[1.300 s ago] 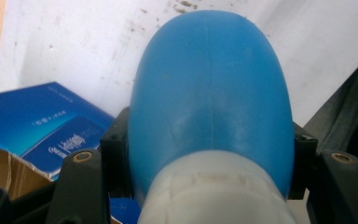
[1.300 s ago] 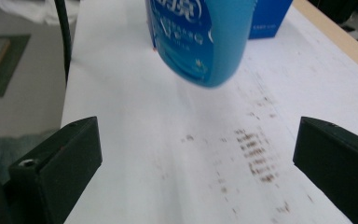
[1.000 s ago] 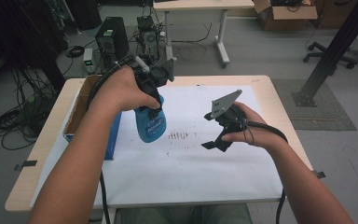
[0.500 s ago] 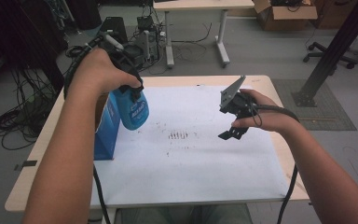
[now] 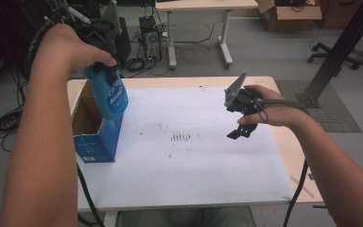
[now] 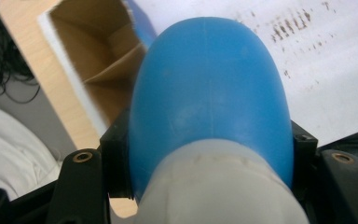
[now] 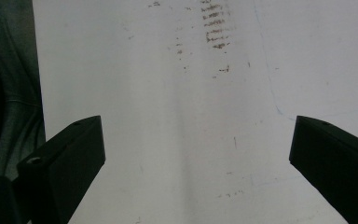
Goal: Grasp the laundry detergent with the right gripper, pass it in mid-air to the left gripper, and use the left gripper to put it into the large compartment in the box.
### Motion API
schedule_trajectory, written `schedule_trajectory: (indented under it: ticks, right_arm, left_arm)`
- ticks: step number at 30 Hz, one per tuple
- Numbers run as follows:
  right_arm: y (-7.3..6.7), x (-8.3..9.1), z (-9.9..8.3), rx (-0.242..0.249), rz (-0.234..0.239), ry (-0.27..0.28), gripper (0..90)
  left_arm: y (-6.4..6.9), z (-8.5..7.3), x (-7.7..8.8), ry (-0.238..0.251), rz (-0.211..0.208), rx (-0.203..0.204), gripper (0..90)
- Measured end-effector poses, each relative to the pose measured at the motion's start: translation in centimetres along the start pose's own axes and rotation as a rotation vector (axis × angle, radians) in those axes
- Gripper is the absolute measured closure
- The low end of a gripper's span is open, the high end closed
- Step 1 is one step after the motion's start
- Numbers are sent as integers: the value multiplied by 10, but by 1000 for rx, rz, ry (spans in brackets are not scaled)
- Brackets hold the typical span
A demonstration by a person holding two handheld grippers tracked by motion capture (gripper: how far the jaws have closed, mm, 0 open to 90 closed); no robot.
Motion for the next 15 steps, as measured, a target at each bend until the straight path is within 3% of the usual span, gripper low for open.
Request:
schedule_trajectory:
  ticks: [5,6,11,15]
  right_arm:
    - [0,-2,-1,-4,12,-16,34]
    - [0,-2,-2,-3,15,-17,34]
    - [1,-1,-3,-11,20,-23,34]
    - [1,0,-3,-6,23,-27,34]
  left_arm:
    - [-17,-2,11,-20,2,73,383]
    - [-21,-3,12,-19,1,104,383]
    - [-38,-6,10,-41,4,208,383]
    - [-49,-10,10,-48,-4,268,383]
Point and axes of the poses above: each handheld gripper's, and its own axes: x roughly backward along the jaws, z roughly out of its top, y roughly to its right, the point moved 7 cm from there along -x, roughly forward along the jaws, and after that the axes turned 3 degrees about x, right-handed, at the moved point
